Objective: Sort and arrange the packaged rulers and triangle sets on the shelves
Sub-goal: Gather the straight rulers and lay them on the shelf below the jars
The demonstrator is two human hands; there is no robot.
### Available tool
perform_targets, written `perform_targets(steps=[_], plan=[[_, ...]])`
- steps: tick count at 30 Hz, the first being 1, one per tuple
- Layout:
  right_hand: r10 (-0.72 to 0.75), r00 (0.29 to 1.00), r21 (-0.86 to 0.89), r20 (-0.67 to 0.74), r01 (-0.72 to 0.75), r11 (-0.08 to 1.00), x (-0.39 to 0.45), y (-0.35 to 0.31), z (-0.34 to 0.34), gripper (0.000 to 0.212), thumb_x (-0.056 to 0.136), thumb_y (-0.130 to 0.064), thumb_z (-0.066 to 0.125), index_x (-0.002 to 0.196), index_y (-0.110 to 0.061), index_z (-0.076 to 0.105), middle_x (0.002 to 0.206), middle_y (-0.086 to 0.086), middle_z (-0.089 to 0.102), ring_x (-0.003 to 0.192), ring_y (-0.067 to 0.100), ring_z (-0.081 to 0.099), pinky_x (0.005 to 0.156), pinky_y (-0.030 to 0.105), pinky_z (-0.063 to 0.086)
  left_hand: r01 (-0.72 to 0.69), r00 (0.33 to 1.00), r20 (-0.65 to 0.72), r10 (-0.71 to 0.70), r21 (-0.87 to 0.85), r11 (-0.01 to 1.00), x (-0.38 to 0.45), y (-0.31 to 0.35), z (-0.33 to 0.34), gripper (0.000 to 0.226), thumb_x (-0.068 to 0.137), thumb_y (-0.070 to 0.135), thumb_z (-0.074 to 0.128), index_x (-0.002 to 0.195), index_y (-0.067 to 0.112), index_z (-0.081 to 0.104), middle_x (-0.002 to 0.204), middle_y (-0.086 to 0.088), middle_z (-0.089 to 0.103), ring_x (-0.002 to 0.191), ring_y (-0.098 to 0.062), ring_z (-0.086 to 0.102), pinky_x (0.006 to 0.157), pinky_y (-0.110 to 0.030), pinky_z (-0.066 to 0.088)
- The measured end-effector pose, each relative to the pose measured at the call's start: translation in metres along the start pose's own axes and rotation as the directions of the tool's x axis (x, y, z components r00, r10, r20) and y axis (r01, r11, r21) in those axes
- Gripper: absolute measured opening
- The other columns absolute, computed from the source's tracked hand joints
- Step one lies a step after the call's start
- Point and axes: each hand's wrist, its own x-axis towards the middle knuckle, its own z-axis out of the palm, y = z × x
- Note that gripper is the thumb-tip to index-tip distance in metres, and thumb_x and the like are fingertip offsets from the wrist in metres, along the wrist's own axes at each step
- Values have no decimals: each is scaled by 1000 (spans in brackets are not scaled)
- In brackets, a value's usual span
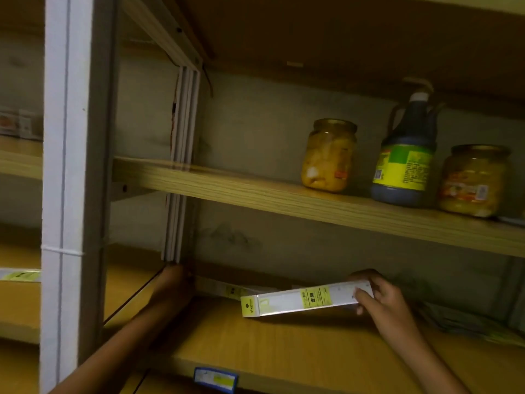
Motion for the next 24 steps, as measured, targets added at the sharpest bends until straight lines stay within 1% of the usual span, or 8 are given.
perform_targets(steps=[3,7,9,12,14,16,19,24], plan=[[6,1000,4,21,-6,1000,7,3,2,15,94,-5,57,92,-20,59,85,7,67,68,20,63,55,17,46,-42,995,-87,56,161,986,-6,-3,3,32,96,24,38,106,11,65,106,-14,65,93,-30,62,76,-34,50],[5,998,12,66,-6,1000,18,5,9,14,94,-4,56,94,-16,62,89,8,67,68,24,63,60,23,49,-28,997,-66,51,311,950,-9,-7,-1,36,95,34,35,113,15,60,112,-14,60,99,-35,56,78,-37,49],[2,997,26,77,-4,1000,25,4,15,14,94,-4,56,95,-14,65,93,9,67,72,29,65,64,27,53,-65,996,-26,80,359,931,-7,-13,-2,49,89,38,26,102,12,66,99,-16,62,85,-36,58,71,-39,52],[-9,996,82,86,2,997,36,-1,30,17,91,1,58,95,-12,68,93,12,68,75,30,66,66,31,54,-50,993,-83,85,363,930,-4,-21,-7,26,79,29,51,77,10,70,76,-16,61,61,-35,59,50,-35,52],[-4,996,119,85,-6,993,45,-5,42,18,89,5,58,96,-9,69,93,14,70,77,30,67,66,32,54,-122,979,-114,172,352,928,-9,-13,-21,20,78,29,57,78,13,69,79,-15,62,62,-34,60,46,-32,51],[18,994,146,106,-33,989,51,-9,57,19,88,6,59,97,-7,70,93,14,70,79,29,68,66,32,55,-169,970,-121,213,298,939,-11,-11,-29,22,86,28,51,93,15,68,95,-14,63,78,-32,63,57,-36,55],[93,983,147,159,-117,982,60,-10,85,20,89,-4,62,96,-20,72,89,9,73,82,25,70,66,39,59,-180,978,-85,190,113,977,-10,1,-43,13,96,26,49,102,21,60,112,-5,60,98,-21,60,82,-33,53],[129,961,6,244,-134,991,71,0,120,21,88,-7,63,101,-22,69,84,6,73,76,20,70,57,29,52,-184,982,38,185,-7,983,-4,12,-56,24,90,30,58,111,20,64,111,2,64,102,-18,62,89,-33,52]])
